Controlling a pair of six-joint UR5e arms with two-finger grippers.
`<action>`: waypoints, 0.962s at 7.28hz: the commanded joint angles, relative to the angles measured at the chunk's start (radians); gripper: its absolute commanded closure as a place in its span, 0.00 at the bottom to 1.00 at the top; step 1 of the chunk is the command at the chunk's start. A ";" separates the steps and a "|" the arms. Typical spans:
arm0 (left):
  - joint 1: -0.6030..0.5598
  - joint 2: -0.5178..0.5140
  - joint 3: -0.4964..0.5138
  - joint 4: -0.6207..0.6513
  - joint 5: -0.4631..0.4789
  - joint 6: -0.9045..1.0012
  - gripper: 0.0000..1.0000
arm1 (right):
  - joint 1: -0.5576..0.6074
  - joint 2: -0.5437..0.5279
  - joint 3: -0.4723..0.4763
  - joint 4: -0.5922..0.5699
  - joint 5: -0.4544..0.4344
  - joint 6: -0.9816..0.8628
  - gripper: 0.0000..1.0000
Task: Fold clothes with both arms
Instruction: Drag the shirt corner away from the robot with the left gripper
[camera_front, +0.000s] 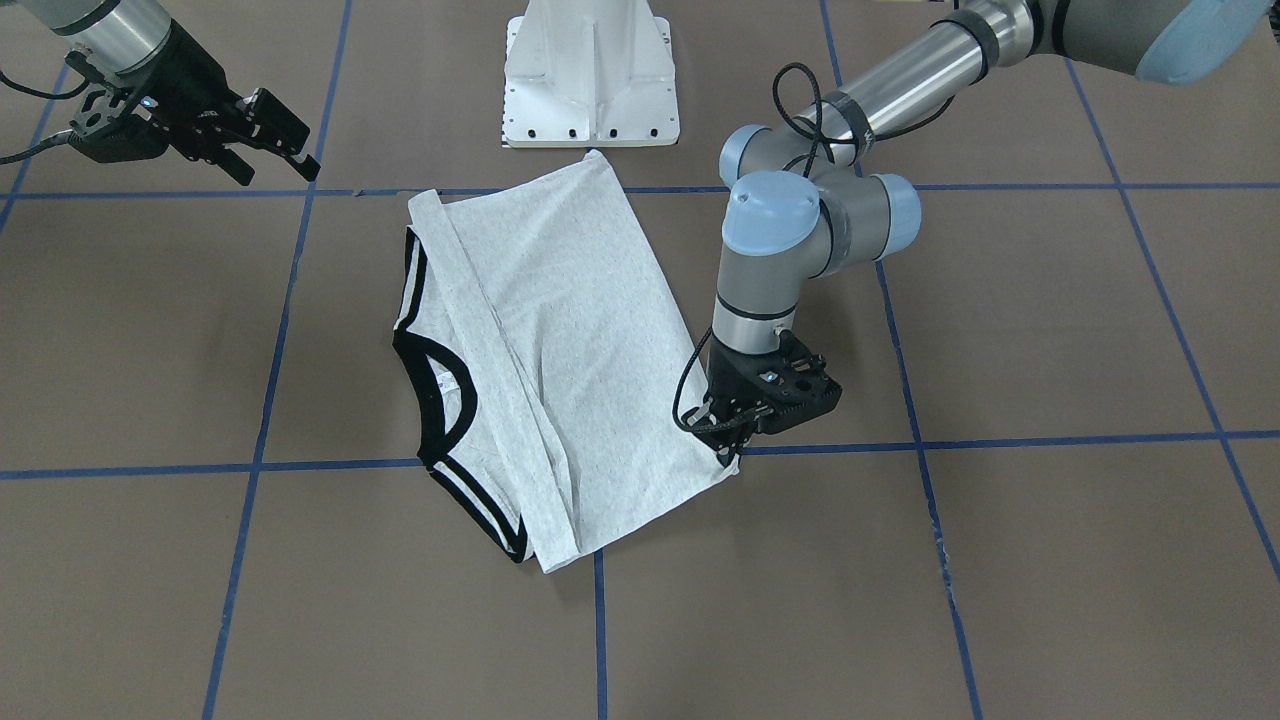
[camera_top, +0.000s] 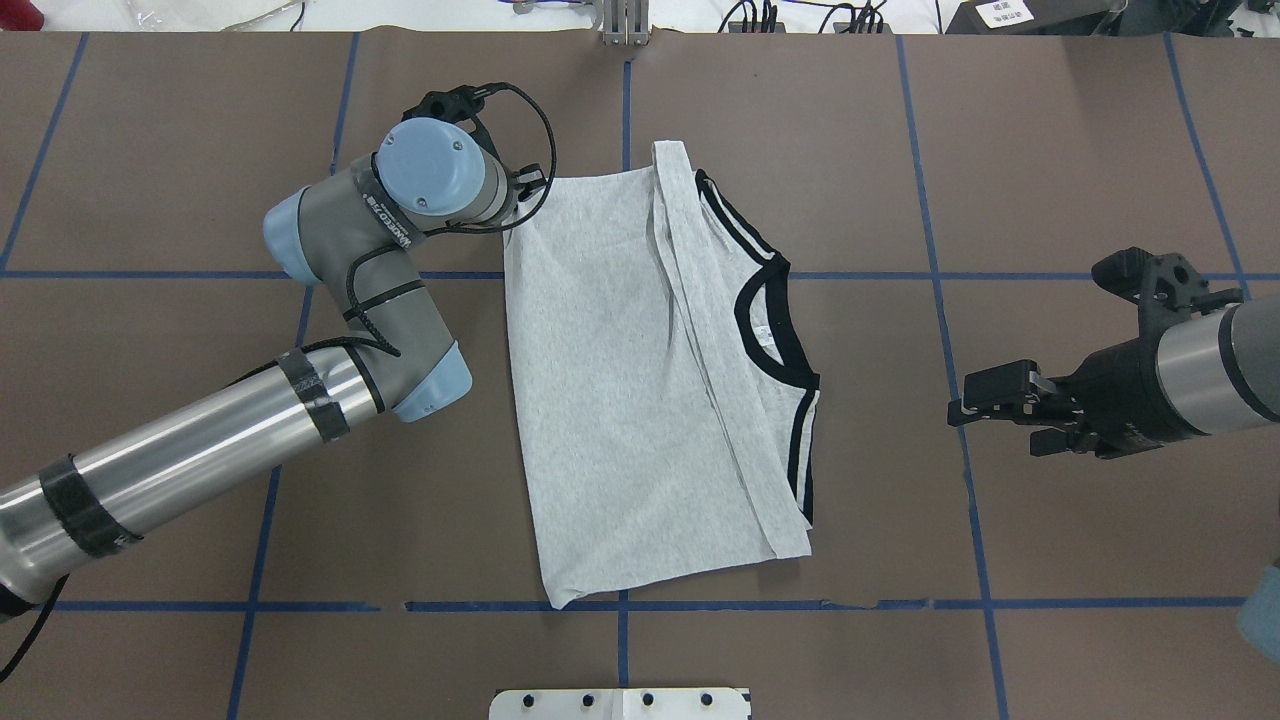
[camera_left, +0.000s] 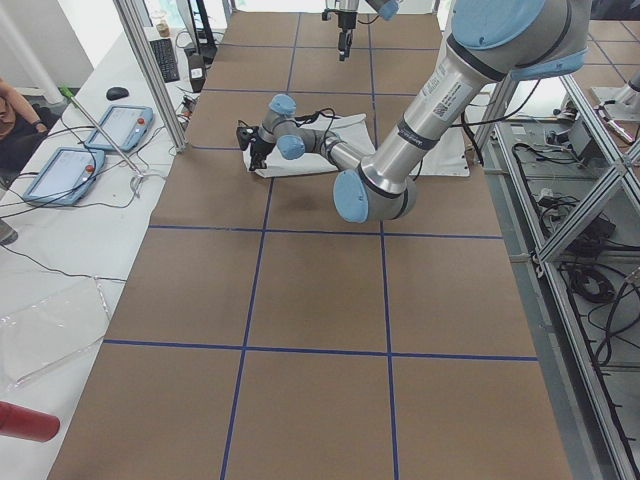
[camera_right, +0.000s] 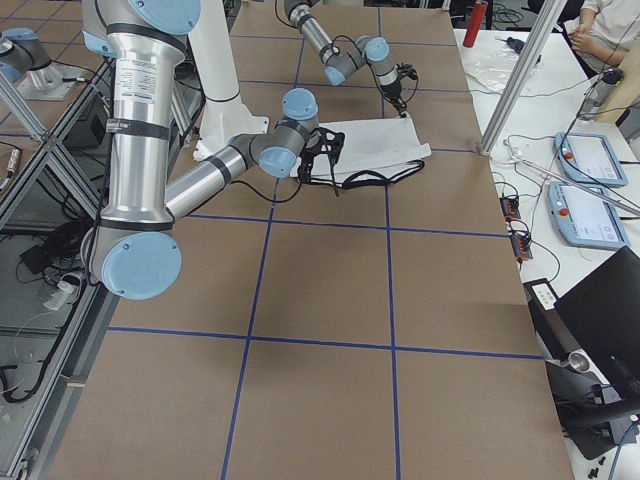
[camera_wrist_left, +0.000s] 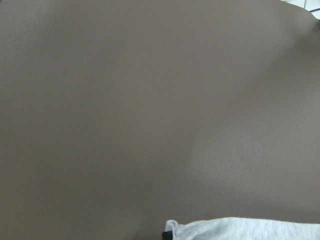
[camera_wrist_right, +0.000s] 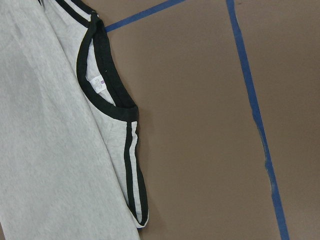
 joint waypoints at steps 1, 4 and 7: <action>-0.022 -0.100 0.192 -0.170 0.046 0.054 1.00 | -0.002 0.006 -0.004 0.002 -0.005 0.002 0.00; -0.022 -0.156 0.329 -0.299 0.084 0.062 1.00 | -0.003 0.007 -0.003 0.002 -0.005 0.000 0.00; -0.060 -0.153 0.322 -0.296 0.076 0.132 0.00 | -0.012 0.041 -0.013 0.000 -0.007 -0.001 0.00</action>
